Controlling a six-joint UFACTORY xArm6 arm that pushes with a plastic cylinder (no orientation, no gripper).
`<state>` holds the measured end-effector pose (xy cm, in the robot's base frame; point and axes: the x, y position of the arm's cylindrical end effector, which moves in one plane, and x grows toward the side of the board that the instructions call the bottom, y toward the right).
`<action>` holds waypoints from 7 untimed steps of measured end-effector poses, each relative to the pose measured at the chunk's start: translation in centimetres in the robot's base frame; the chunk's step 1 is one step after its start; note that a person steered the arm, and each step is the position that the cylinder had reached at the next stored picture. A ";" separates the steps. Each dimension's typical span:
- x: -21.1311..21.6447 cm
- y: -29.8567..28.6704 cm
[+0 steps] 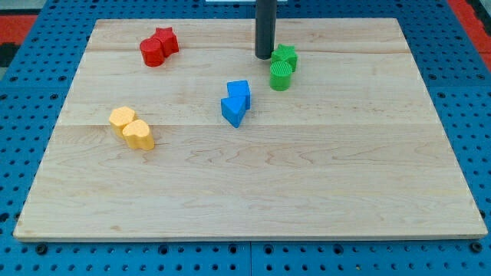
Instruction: Move the green star to the top of the green circle
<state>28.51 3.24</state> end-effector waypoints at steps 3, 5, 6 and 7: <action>-4.7 4.0; -4.7 7.0; -4.7 8.4; -4.7 10.4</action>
<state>23.83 13.67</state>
